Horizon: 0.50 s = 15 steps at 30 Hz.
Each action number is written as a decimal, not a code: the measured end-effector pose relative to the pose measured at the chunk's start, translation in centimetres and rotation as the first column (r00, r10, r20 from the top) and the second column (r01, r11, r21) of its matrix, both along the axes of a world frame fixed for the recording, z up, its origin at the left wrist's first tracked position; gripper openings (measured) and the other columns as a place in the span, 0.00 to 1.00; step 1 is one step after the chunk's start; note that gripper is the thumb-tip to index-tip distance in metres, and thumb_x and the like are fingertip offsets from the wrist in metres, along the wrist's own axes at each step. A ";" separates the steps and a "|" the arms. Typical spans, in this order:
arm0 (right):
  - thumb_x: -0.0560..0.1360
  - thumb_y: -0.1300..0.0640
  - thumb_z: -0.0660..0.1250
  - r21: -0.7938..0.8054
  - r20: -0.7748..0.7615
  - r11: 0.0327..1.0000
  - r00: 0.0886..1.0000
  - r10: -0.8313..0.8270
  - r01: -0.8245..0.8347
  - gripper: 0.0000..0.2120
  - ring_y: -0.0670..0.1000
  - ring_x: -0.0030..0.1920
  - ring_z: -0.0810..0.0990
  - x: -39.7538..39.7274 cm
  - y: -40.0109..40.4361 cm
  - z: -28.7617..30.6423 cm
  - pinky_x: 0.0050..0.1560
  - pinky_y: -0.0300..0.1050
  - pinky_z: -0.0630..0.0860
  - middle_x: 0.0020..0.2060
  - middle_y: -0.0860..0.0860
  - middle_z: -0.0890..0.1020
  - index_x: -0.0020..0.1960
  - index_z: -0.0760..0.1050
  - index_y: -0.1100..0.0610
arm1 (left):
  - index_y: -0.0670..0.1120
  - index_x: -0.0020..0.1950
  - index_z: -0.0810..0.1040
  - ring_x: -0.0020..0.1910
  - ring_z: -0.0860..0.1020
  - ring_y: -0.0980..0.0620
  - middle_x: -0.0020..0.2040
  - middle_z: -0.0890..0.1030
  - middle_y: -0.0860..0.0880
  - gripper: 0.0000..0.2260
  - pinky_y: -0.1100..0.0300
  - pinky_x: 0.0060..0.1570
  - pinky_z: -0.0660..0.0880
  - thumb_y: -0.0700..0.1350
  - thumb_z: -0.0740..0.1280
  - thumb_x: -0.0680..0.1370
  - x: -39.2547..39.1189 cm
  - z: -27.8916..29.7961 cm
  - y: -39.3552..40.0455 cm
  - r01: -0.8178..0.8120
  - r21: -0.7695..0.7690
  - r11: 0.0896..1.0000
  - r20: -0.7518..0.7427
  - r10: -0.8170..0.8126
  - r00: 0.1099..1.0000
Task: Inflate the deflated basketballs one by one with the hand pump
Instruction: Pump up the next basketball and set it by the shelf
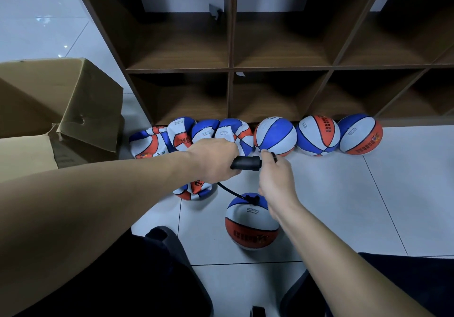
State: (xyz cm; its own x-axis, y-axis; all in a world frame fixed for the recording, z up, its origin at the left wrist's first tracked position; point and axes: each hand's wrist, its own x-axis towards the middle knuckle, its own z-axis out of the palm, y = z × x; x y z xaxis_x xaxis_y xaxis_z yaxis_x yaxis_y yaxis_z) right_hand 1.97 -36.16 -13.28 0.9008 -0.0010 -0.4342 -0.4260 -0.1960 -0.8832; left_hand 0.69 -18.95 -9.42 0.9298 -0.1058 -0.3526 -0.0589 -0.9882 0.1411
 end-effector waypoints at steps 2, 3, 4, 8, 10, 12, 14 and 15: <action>0.84 0.44 0.61 0.003 -0.003 1.000 1.000 0.015 -0.015 0.14 0.50 0.33 0.70 -0.1 0.2 -0.2 0.41 0.50 0.69 0.33 0.47 0.73 0.51 0.78 0.53 | 0.50 0.46 0.80 0.36 0.80 0.49 0.38 0.81 0.50 0.12 0.56 0.33 0.72 0.56 0.66 0.83 0.0 -0.2 0.0 0.000 -0.010 1.000 -0.014 0.000 1.000; 0.84 0.43 0.61 0.002 -0.005 1.000 1.000 0.024 -0.024 0.14 0.50 0.32 0.70 -0.2 0.3 -0.2 0.40 0.50 0.70 0.33 0.47 0.73 0.52 0.78 0.53 | 0.50 0.47 0.80 0.36 0.80 0.49 0.38 0.81 0.50 0.12 0.56 0.33 0.71 0.56 0.66 0.83 -0.1 -0.2 0.0 0.003 -0.013 1.000 -0.022 -0.003 1.000; 0.85 0.43 0.61 -0.004 -0.006 0.999 0.999 0.034 -0.034 0.15 0.50 0.32 0.70 -0.2 0.3 -0.3 0.40 0.50 0.70 0.33 0.47 0.73 0.52 0.78 0.53 | 0.50 0.46 0.80 0.36 0.80 0.49 0.38 0.81 0.50 0.12 0.56 0.32 0.71 0.56 0.66 0.83 -0.1 -0.3 0.1 0.006 -0.016 1.000 -0.027 -0.007 1.000; 0.84 0.44 0.62 -0.017 -0.015 0.999 0.999 0.048 -0.048 0.15 0.50 0.32 0.68 0.3 -0.2 0.0 0.38 0.50 0.69 0.32 0.48 0.71 0.48 0.76 0.55 | 0.51 0.45 0.78 0.35 0.79 0.50 0.37 0.80 0.50 0.12 0.56 0.32 0.70 0.57 0.67 0.83 0.0 -0.4 0.2 0.025 -0.026 0.999 -0.006 -0.025 1.000; 0.82 0.46 0.64 -0.025 -0.016 0.998 0.998 0.065 -0.065 0.14 0.51 0.33 0.66 1.3 -1.0 0.5 0.36 0.48 0.65 0.32 0.48 0.70 0.43 0.74 0.54 | 0.52 0.44 0.78 0.35 0.79 0.50 0.36 0.80 0.51 0.12 0.56 0.33 0.71 0.58 0.68 0.83 0.2 -0.3 0.2 0.024 -0.062 0.998 0.014 -0.023 1.000; 0.80 0.49 0.65 -0.024 -0.031 0.998 0.998 0.056 -0.057 0.12 0.51 0.31 0.63 2.5 -2.0 1.0 0.31 0.46 0.62 0.32 0.49 0.67 0.41 0.72 0.52 | 0.52 0.45 0.78 0.35 0.79 0.50 0.35 0.79 0.51 0.12 0.56 0.34 0.72 0.58 0.69 0.82 0.3 -0.2 0.2 0.007 -0.113 0.994 0.005 -0.007 1.000; 0.77 0.52 0.65 -0.020 -0.047 1.000 0.999 -0.010 0.009 0.10 0.51 0.31 0.60 3.7 -3.3 1.3 0.28 0.43 0.57 0.32 0.50 0.63 0.39 0.67 0.51 | 0.52 0.45 0.79 0.34 0.78 0.50 0.36 0.79 0.50 0.12 0.55 0.34 0.73 0.58 0.70 0.82 0.4 -0.2 0.5 -0.011 -0.135 0.991 -0.021 0.008 1.000; 0.76 0.53 0.64 -0.021 -0.051 0.998 0.997 -0.054 0.053 0.09 0.51 0.31 0.58 4.2 -4.1 1.4 0.28 0.43 0.55 0.33 0.51 0.62 0.40 0.65 0.51 | 0.52 0.44 0.78 0.34 0.78 0.50 0.36 0.79 0.50 0.12 0.55 0.35 0.73 0.58 0.70 0.82 0.5 -0.2 0.9 -0.020 -0.130 0.991 -0.036 0.015 0.999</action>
